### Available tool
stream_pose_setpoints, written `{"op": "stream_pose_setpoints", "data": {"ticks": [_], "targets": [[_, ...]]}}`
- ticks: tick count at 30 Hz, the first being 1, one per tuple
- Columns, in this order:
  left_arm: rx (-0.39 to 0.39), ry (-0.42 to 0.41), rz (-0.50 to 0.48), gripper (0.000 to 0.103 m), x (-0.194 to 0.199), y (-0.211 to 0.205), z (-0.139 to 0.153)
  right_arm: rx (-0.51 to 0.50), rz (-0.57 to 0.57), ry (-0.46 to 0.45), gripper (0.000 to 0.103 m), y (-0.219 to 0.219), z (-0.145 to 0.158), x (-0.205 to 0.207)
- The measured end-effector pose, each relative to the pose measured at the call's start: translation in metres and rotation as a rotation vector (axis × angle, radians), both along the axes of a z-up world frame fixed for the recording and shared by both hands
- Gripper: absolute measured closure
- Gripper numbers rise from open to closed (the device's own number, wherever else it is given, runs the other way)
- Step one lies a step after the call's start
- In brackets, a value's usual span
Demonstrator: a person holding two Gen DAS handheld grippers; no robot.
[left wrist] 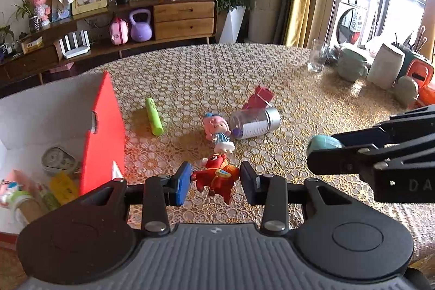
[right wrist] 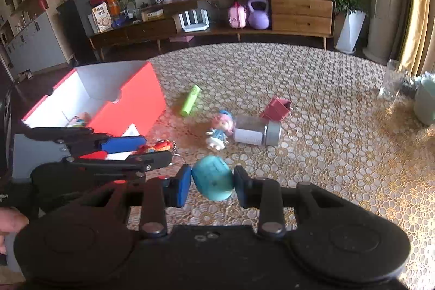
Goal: Organize rigid objects
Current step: 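Carry the dragon keychain and teal egg toy in both tools over the red box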
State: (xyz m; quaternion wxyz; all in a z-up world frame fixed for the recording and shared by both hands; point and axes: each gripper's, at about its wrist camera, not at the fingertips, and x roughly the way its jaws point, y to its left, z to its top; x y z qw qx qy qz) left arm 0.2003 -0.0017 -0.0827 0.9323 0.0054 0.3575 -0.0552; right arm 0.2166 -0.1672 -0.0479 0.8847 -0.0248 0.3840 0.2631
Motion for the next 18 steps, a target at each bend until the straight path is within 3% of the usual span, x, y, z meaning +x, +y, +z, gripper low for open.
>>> {"op": "stream_pose_setpoints", "data": {"ticks": [18], "targets": [[0.006, -0.034, 0.021, 0.065, -0.045, 0.039, 0.071, -0.035, 0.065, -0.080, 0.070, 0.043, 0.053, -0.042]]}}
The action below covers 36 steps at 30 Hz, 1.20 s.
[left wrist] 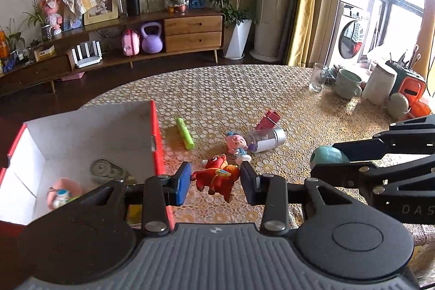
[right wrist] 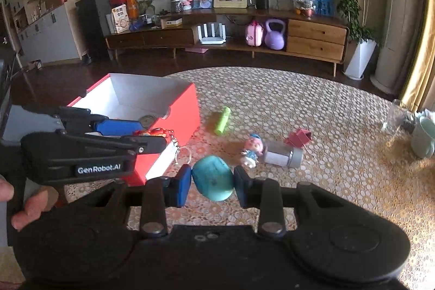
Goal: Organize rigid objects
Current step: 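Carry the dragon keychain and teal egg toy in both tools over the red box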
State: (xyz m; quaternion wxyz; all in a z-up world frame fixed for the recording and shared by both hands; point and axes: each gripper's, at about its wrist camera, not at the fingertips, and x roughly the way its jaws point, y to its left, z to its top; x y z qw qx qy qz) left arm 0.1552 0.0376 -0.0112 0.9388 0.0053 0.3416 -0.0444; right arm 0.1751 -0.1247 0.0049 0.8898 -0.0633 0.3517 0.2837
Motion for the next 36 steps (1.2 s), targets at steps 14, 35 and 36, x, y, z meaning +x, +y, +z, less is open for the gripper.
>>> {"op": "stream_pose_setpoints", "data": {"ticks": [14, 35, 36], "targets": [[0.027, -0.032, 0.060, 0.065, -0.016, 0.061, 0.037, 0.011, 0.112, -0.062, 0.070, 0.068, 0.031, -0.008], [0.068, 0.075, 0.251, 0.065, 0.018, 0.188, 0.015, -0.050, 0.204, -0.002, 0.070, 0.164, -0.002, 0.022], [0.070, 0.085, 0.259, 0.065, 0.022, 0.193, 0.011, -0.056, 0.201, 0.003, 0.070, 0.168, -0.006, 0.025]]}}
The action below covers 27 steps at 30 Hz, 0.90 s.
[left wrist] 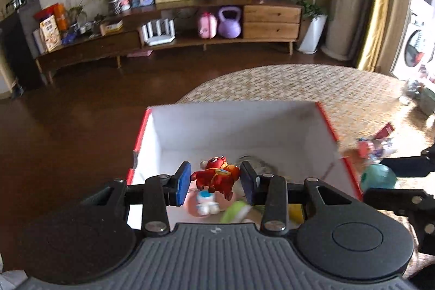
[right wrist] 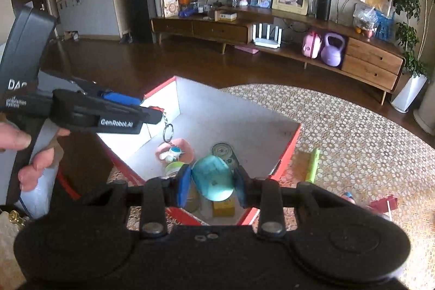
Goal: Organize rigid objects
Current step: 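Carry the dragon keychain and teal egg toy in both tools over the red box, then lower and open the right tool to drop the teal egg while the left tool releases the dragon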
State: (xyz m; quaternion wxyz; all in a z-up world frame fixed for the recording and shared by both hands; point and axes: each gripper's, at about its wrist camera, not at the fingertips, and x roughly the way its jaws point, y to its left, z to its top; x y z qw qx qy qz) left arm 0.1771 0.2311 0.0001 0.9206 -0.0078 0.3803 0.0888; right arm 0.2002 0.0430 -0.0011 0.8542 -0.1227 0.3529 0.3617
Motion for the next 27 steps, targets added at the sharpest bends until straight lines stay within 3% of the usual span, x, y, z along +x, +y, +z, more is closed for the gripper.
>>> {"op": "stream_pose_setpoints", "data": {"ticks": [16, 27], "targets": [[0.022, 0.111, 0.009, 0.065, 0.068, 0.027, -0.044, -0.123, 0.000, 0.060, 0.070, 0.060, -0.057, 0.053], [-0.016, 0.261, -0.014, 0.064, 0.104, 0.026, -0.080, -0.176, 0.028, 0.100, 0.070, 0.077, -0.081, 0.064]]}}
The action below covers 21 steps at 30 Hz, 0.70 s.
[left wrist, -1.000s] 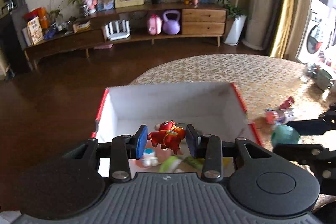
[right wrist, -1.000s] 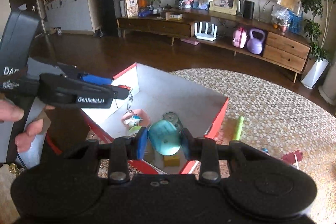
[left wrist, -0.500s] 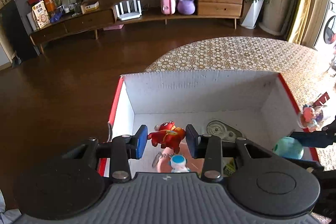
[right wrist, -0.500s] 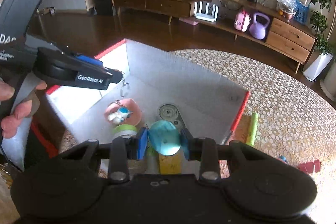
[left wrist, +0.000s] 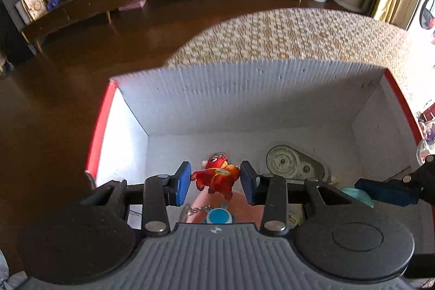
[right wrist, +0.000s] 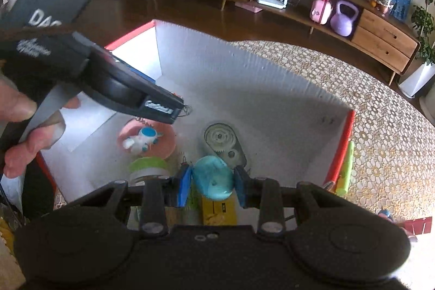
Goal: Organize rigid objects
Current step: 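Lower and open the right tool to drop the teal egg while the left tool releases the dragon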
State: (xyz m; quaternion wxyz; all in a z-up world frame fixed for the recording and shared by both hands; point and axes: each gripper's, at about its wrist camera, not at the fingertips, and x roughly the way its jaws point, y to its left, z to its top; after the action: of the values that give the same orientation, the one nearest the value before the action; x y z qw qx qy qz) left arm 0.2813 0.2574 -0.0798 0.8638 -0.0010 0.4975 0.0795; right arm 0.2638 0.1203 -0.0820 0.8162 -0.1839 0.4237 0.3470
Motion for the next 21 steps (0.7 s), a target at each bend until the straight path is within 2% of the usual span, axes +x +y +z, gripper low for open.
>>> {"op": "stream_pose_setpoints", "data": {"ticks": [14, 21], "targets": [[-0.021, 0.122, 0.003, 0.064, 0.011, 0.000, -0.020, -0.026, -0.013, 0.035, 0.069, 0.001, -0.009, 0.001], [-0.005, 0.123, 0.009, 0.062, 0.013, -0.001, -0.017, 0.004, -0.011, 0.046, 0.063, -0.006, -0.003, -0.003]]}}
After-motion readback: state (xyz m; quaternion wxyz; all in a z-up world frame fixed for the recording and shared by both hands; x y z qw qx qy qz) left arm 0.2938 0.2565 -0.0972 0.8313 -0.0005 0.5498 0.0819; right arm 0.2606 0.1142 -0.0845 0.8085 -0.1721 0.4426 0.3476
